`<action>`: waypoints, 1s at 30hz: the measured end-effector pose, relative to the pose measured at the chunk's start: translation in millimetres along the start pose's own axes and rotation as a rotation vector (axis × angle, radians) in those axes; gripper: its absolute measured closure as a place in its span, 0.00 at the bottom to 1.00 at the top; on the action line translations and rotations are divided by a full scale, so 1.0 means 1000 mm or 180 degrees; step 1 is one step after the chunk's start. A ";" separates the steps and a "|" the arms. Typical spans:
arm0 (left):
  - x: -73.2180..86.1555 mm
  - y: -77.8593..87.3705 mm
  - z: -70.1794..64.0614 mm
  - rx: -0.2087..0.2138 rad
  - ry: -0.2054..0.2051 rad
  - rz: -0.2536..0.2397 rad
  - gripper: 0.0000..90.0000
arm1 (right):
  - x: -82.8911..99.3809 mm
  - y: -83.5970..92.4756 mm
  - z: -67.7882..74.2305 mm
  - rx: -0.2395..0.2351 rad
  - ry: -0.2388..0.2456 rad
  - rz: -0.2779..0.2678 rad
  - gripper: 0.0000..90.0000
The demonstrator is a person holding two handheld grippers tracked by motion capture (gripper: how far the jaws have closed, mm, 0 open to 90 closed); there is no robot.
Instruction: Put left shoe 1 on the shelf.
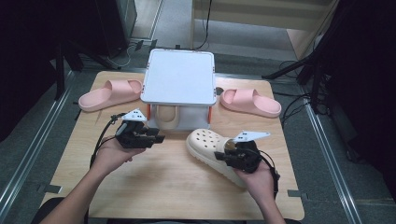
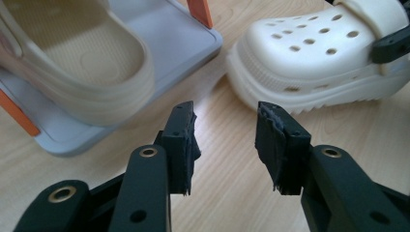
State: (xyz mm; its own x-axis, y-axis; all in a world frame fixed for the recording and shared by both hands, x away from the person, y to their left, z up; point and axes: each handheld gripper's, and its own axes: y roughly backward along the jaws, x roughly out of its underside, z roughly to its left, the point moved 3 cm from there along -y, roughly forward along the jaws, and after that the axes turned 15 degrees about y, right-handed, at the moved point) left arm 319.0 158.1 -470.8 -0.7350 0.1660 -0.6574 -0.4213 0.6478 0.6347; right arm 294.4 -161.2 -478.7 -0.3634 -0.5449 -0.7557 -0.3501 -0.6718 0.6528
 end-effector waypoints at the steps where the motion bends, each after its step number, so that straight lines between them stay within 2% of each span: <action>1: 0.002 0.001 0.000 -0.0014 0.0005 0.0006 0.66 | -0.003 -0.004 0.002 -0.0025 0.0045 0.0005 0.86; 6: 0.010 0.004 -0.002 -0.0076 0.0010 -0.0027 0.66 | -0.017 -0.024 0.011 -0.0176 0.0187 0.0041 0.86; 8: 0.013 0.003 -0.002 -0.0130 -0.0015 -0.0053 0.63 | -0.021 -0.031 0.014 -0.0219 0.0239 0.0061 0.86; 11: 0.018 0.002 -0.001 -0.0167 -0.0015 0.0007 0.62 | -0.026 -0.040 0.016 -0.0274 0.0290 0.0082 0.86; 15: 0.023 0.002 -0.002 -0.0173 0.0013 0.0004 0.63 | -0.033 -0.053 0.020 -0.0337 0.0311 0.0110 0.86; 19: 0.028 0.003 -0.003 -0.0181 0.0035 0.0013 0.63 | -0.035 -0.068 0.026 -0.0398 0.0398 0.0180 0.86; 25: 0.030 0.003 -0.003 -0.0189 0.0048 0.0019 0.63 | -0.033 -0.074 0.029 -0.0463 0.0498 0.0210 0.83; 28: 0.030 0.002 -0.004 -0.0170 0.0041 0.0029 0.64 | -0.034 -0.069 0.028 -0.0427 0.0487 0.0113 0.70; 30: 0.031 0.002 -0.004 -0.0179 0.0044 0.0032 0.64 | -0.034 -0.064 0.028 -0.0426 0.0473 0.0102 0.67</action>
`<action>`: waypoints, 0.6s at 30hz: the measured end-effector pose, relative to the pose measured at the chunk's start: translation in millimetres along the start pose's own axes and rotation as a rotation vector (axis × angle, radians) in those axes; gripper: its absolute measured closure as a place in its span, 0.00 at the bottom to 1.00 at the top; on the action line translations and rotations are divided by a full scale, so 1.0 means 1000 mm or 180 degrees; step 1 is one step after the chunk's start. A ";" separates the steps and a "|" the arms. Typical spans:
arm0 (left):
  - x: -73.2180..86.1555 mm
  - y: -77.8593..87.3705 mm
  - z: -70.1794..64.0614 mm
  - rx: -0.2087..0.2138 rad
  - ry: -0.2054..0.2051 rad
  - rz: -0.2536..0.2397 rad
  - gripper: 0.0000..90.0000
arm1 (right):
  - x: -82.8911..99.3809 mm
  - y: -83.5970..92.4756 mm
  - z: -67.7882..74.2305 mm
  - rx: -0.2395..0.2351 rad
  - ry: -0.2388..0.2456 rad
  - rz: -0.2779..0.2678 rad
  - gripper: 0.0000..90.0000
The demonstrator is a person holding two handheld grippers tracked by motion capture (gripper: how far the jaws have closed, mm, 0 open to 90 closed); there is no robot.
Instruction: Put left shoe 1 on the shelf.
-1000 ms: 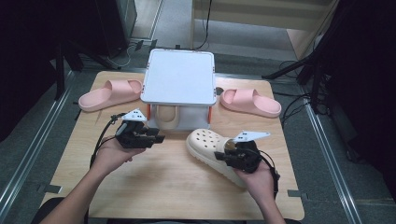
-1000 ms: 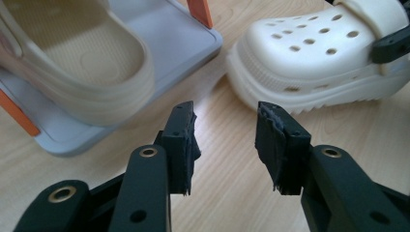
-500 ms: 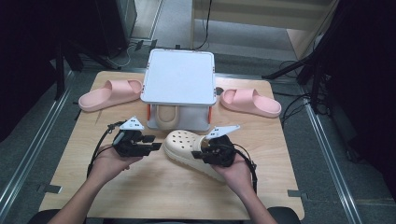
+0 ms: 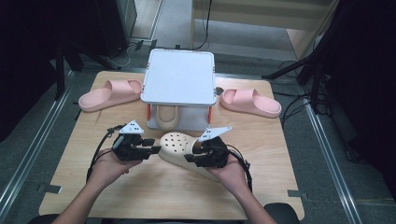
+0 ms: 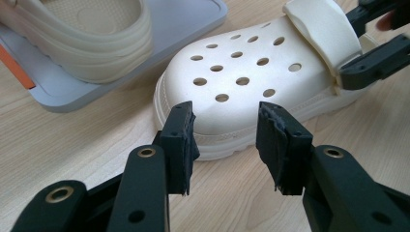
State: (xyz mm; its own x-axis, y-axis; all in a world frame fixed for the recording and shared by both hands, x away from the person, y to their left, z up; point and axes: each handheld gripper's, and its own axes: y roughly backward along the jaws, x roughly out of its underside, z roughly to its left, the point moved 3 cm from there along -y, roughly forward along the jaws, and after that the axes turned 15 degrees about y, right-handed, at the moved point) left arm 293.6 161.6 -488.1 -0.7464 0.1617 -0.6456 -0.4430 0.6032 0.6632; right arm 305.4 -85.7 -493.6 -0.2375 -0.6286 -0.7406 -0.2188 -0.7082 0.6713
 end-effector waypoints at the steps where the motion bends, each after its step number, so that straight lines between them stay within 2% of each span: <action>1: 0.000 0.000 0.000 -0.0003 -0.0006 -0.0006 0.64 | 0.001 0.003 0.001 -0.0006 0.0013 -0.0001 0.67; 5: 0.000 0.000 0.000 -0.0005 0.0005 -0.0021 0.67 | 0.003 0.017 0.001 0.0033 0.0049 -0.0061 0.67; 9: 0.001 -0.002 -0.001 0.0022 0.0031 0.0039 0.70 | 0.004 0.032 -0.008 0.0132 0.0006 -0.0175 0.74; 13: 0.005 -0.007 -0.004 0.0063 0.0042 0.0078 0.74 | 0.003 0.038 -0.028 0.0256 0.0007 -0.0213 0.86; 15: 0.006 -0.010 -0.005 0.0064 0.0055 0.0076 0.80 | 0.003 0.037 -0.043 0.0330 -0.0061 -0.0221 0.94; 18: 0.009 -0.017 -0.005 0.0056 0.0085 0.0110 0.83 | 0.006 0.030 -0.061 0.0420 -0.0143 -0.0134 0.98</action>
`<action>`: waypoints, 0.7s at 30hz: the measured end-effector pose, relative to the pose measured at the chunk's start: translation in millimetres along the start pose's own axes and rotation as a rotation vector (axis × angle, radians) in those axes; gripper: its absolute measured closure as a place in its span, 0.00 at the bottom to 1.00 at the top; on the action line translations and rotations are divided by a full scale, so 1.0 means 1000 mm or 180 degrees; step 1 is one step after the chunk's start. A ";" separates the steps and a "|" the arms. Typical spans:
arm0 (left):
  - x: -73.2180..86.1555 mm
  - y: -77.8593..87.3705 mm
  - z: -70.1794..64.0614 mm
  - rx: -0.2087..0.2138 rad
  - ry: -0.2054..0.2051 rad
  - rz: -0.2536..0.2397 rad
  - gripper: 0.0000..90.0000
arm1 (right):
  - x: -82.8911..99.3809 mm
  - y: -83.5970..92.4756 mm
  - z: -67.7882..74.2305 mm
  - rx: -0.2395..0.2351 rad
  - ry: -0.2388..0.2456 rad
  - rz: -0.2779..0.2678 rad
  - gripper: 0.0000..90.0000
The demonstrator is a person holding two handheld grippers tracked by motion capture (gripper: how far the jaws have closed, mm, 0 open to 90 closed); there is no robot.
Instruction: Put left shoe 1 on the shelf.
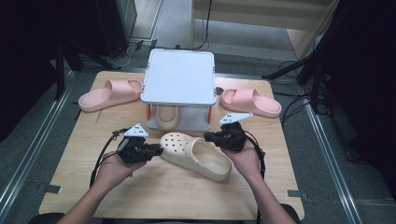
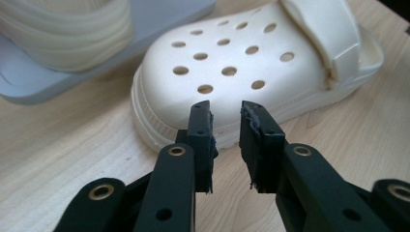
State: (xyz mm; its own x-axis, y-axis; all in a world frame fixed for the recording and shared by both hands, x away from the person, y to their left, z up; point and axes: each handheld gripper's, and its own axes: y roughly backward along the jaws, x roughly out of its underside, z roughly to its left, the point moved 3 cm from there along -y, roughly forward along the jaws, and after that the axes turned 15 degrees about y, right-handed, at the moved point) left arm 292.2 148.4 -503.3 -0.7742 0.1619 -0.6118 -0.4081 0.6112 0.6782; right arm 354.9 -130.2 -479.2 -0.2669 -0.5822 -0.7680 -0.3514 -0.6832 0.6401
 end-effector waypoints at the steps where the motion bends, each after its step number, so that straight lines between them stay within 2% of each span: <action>1: 0.001 -0.002 0.000 -0.0003 -0.0005 0.0010 0.85 | 0.000 -0.005 -0.007 0.0023 -0.0030 0.0035 0.99; 3: 0.003 -0.008 0.000 -0.0017 -0.0025 0.0064 0.88 | 0.002 -0.012 -0.016 0.0031 -0.0082 0.0030 1.00; 4: 0.004 -0.011 0.000 -0.0009 -0.0022 0.0093 0.89 | 0.004 -0.017 -0.020 -0.0009 -0.0154 0.0029 1.00; 6: 0.005 -0.016 0.000 0.0001 -0.0015 0.0109 0.89 | 0.007 -0.022 -0.021 -0.0016 -0.0173 0.0122 1.00; 9: 0.006 -0.020 -0.001 0.0041 -0.0023 0.0081 0.90 | 0.009 -0.027 -0.017 0.0006 -0.0066 0.0276 0.98; 11: 0.005 -0.020 -0.001 0.0057 -0.0012 0.0064 0.90 | 0.009 -0.030 -0.012 0.0036 0.0031 0.0319 0.98; 13: 0.006 -0.020 -0.001 0.0047 -0.0024 0.0057 0.90 | 0.008 -0.031 -0.009 0.0069 0.0060 0.0344 0.98; 21: 0.002 -0.023 0.000 0.0059 -0.0023 0.0069 0.89 | 0.012 -0.028 -0.003 0.0074 0.0007 0.0342 0.98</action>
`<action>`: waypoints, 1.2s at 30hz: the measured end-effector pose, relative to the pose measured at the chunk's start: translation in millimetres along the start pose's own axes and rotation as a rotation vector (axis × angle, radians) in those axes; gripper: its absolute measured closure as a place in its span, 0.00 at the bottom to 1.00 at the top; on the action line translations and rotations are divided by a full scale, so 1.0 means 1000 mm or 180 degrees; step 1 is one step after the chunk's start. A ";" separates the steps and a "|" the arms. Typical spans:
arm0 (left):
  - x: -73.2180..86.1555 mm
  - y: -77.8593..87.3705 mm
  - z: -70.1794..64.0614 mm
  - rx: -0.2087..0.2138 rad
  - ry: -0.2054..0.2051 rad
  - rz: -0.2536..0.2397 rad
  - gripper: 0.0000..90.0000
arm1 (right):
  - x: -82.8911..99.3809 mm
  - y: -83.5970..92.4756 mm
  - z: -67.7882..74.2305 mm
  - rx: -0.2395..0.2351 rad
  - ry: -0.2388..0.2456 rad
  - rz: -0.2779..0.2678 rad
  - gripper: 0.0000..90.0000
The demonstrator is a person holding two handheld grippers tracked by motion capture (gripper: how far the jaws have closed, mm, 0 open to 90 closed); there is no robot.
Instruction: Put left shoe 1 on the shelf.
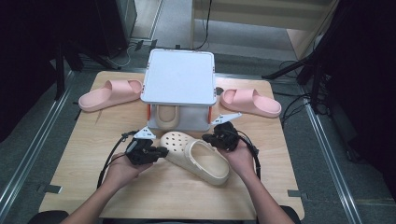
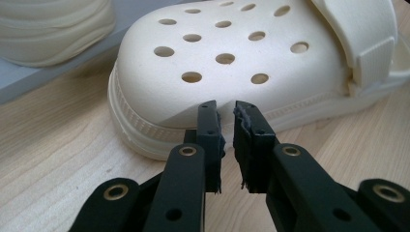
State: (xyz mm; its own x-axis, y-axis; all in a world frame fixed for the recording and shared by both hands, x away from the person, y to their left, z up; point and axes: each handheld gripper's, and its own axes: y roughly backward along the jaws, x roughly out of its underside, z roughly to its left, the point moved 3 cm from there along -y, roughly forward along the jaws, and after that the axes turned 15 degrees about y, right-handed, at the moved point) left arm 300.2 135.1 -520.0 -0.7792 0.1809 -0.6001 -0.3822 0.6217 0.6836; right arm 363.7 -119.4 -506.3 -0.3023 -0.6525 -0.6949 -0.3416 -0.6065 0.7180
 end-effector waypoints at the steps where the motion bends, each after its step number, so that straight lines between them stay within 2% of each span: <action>1: -0.001 -0.001 0.001 -0.0001 0.0000 0.0000 0.89 | 0.001 0.001 0.001 -0.0014 -0.0020 -0.0009 0.98; 6: -0.006 -0.005 0.004 0.0070 0.0039 0.0016 0.88 | 0.007 0.007 0.008 -0.0014 -0.0046 -0.0003 0.98; 16: -0.023 -0.015 0.007 0.0093 -0.0029 0.0031 0.88 | 0.017 0.016 0.026 -0.0072 -0.0118 -0.0033 0.98; 21: -0.032 -0.023 0.007 0.0126 -0.0059 0.0061 0.89 | 0.019 0.020 0.042 0.0047 -0.0130 -0.0038 0.98; 24: -0.036 -0.027 0.007 0.0137 -0.0093 0.0094 0.89 | 0.020 0.022 0.046 0.0068 -0.0155 -0.0075 0.98; 27: -0.040 -0.030 0.007 0.0191 -0.0076 0.0132 0.89 | 0.022 0.022 0.048 0.0075 -0.0209 -0.0100 0.98; 33: -0.043 -0.031 0.006 0.0177 -0.0124 0.0153 0.88 | 0.025 0.024 0.049 0.0099 -0.0300 -0.0125 0.94; 36: -0.046 -0.029 0.008 0.0144 -0.0135 0.0237 0.81 | 0.025 0.026 0.048 0.0143 -0.0315 -0.0155 0.89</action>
State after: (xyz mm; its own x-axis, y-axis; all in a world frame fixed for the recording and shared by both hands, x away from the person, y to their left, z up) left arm 351.1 115.2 -515.7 -0.7824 0.2595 -0.5661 -0.3005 0.6389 0.7082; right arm 304.2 -129.8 -506.7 -0.3699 -0.5734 -0.7310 -0.3969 -0.6139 0.6823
